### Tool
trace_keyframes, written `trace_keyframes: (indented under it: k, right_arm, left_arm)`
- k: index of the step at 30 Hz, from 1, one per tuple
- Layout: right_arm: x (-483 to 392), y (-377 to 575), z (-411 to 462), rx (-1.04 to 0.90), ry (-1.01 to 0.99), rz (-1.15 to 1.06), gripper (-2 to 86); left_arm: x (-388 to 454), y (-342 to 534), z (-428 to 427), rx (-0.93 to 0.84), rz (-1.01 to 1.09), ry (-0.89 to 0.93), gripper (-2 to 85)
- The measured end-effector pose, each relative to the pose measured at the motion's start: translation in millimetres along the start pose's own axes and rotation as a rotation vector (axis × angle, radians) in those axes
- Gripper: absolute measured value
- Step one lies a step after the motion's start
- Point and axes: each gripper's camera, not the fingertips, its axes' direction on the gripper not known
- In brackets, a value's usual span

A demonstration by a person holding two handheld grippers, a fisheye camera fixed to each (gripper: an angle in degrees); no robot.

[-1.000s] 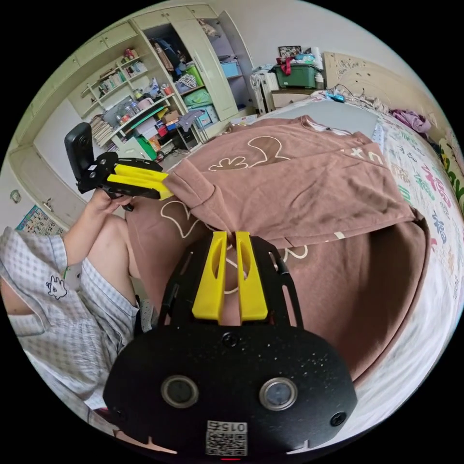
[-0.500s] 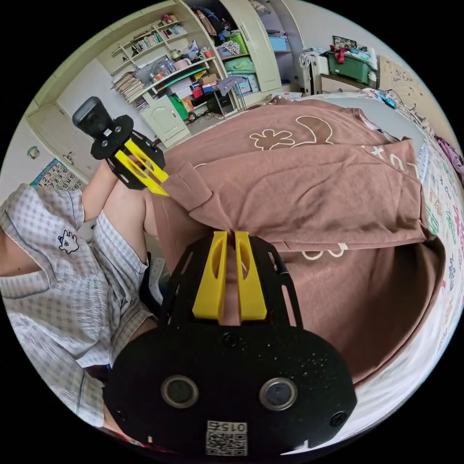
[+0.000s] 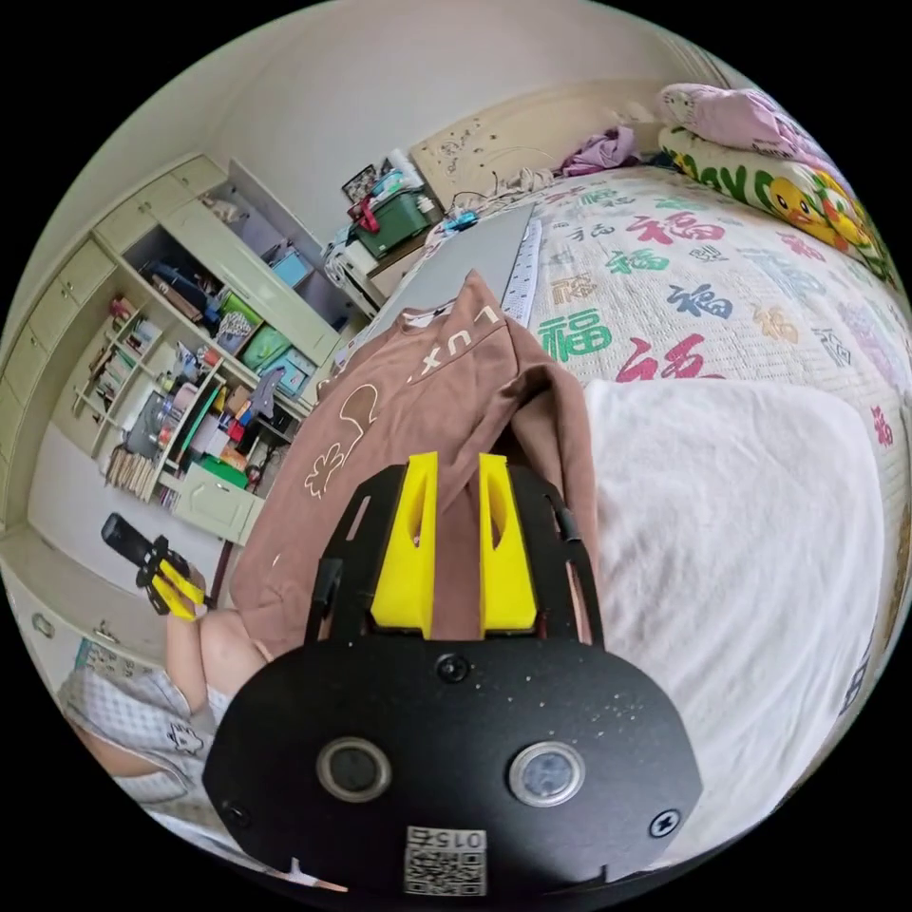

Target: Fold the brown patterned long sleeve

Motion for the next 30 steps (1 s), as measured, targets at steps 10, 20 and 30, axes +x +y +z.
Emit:
trace_keyframes:
  k: [10,20,30]
  right_arm:
    - [0,-29,48,-0.027,0.138,0.092,4.4]
    - [11,-30,58,-0.02,0.329,0.087,1.6]
    - [-8,9,-8,0.077,0.059,0.08,4.5]
  left_arm:
    - [-17,-17,113,-0.312,0.075,-0.056,4.2]
    - [-57,-12,126,-0.408,0.113,-0.041,1.8]
    - [-189,-2,-30,0.024,-0.25,-0.07,4.3]
